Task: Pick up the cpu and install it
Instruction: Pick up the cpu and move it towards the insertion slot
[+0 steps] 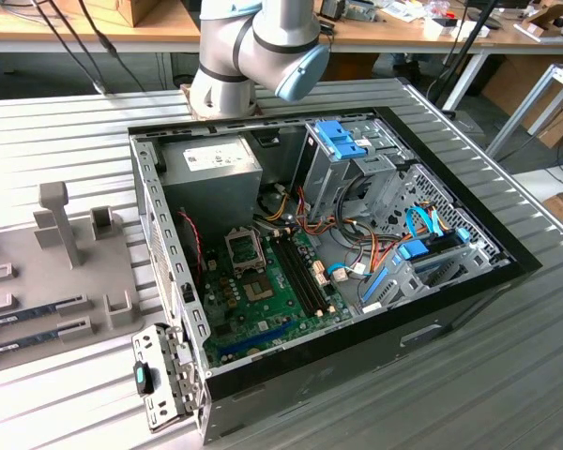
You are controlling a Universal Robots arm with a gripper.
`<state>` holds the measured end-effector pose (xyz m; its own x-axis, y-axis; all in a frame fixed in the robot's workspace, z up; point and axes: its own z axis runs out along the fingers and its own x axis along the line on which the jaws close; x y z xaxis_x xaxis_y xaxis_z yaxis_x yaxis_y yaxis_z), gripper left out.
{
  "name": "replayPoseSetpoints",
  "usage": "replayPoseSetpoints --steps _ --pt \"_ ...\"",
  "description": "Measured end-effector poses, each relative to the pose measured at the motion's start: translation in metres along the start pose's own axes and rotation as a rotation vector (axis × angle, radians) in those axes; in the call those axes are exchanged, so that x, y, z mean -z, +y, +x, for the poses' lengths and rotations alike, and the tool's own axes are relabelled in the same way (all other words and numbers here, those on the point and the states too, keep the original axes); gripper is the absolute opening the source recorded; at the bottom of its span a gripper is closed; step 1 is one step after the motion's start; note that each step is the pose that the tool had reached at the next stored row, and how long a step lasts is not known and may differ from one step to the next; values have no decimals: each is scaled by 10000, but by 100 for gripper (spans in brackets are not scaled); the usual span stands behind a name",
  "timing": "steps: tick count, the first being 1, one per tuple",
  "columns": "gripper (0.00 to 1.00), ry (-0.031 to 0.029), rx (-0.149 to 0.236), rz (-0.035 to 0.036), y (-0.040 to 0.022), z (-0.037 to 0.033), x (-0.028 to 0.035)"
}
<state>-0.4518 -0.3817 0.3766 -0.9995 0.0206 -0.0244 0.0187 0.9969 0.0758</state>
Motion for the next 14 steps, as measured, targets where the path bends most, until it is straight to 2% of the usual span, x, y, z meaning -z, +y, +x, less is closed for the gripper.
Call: replayPoseSetpoints --steps 14 --pt "47 0 0 -7 9 -3 117"
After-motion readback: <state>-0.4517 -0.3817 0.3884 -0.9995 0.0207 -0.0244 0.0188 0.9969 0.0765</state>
